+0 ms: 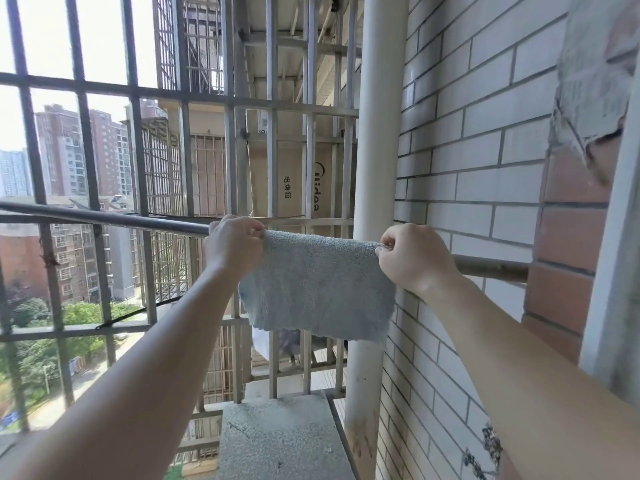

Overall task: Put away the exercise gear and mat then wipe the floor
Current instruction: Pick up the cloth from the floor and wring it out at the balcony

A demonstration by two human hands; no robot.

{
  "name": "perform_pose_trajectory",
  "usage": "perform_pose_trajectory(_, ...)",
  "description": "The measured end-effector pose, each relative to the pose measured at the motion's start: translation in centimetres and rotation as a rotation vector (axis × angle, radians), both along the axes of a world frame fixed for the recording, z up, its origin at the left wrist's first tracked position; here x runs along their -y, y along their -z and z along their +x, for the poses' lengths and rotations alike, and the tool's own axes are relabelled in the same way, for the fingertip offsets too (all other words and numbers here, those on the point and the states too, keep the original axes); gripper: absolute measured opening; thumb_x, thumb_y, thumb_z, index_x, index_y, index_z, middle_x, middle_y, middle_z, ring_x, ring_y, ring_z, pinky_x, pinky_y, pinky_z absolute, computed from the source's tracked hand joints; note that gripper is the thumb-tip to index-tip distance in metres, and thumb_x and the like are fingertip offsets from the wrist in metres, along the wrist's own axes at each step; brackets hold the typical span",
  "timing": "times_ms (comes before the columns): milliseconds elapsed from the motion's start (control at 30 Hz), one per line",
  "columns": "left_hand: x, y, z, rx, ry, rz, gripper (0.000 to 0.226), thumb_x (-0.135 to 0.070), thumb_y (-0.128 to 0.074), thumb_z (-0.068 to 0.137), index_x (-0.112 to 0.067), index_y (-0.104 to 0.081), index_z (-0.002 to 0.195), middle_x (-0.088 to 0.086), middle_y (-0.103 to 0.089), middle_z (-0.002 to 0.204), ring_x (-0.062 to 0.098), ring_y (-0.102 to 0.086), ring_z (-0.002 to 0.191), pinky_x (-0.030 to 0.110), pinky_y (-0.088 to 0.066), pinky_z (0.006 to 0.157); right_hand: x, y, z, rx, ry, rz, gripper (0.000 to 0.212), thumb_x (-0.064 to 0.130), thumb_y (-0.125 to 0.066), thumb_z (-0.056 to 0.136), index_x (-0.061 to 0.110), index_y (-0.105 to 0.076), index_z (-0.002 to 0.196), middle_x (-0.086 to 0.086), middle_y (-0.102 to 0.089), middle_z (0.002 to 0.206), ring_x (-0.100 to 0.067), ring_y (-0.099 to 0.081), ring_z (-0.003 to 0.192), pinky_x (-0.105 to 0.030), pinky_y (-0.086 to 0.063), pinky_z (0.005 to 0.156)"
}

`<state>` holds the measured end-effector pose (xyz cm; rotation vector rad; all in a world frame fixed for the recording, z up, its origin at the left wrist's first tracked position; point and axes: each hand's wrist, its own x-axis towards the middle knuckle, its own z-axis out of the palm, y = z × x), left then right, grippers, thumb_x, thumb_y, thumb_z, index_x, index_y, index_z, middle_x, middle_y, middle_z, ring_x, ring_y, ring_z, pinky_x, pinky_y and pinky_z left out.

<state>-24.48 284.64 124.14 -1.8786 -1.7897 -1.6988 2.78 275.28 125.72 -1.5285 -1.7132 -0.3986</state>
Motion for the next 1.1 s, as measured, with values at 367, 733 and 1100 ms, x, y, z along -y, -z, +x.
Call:
perform_pose_trajectory(367, 0.3, -0.9, 0.4, -0.036, -0.057, 0.041, 0.018, -0.025, -0.061, 0.093, -0.033, -0.076, 0.089, -0.005, -0.072, 0.103, 0.027, -0.052, 0.111, 0.048, -0.046, 0.095, -0.7, -0.1, 0.4, -0.093, 0.012, 0.079, 0.021, 0.019, -0.057, 0.090, 0.017, -0.074, 0.078, -0.001, -0.069, 0.075, -0.022, -0.060, 0.073, -0.027, -0.046, 0.065)
perform_pose_trajectory(733, 0.4, -0.8, 0.7, -0.078, -0.084, -0.035, 0.027, -0.016, -0.055, 0.093, -0.034, -0.069, 0.077, -0.003, -0.070, 0.097, 0.024, -0.043, 0.100, 0.040, -0.037, 0.084, 0.1, -0.3, 0.2, -0.081, 0.031, -0.009, 0.024, 0.017, -0.053, 0.088, 0.014, -0.072, 0.074, -0.001, -0.071, 0.077, -0.022, -0.061, 0.074, -0.031, -0.053, 0.068)
perform_pose_trajectory(1100, 1.2, -0.2, 0.4, -0.005, -0.015, -0.044, 0.031, -0.035, -0.059, 0.084, -0.034, -0.068, 0.114, -0.003, -0.068, 0.115, 0.024, -0.059, 0.110, 0.047, -0.053, 0.092, 0.7, -0.2, 0.2, -0.051, 0.033, -0.098, 0.021, 0.024, -0.049, 0.092, 0.019, -0.070, 0.094, -0.003, -0.069, 0.089, -0.025, -0.061, 0.087, -0.030, -0.047, 0.072)
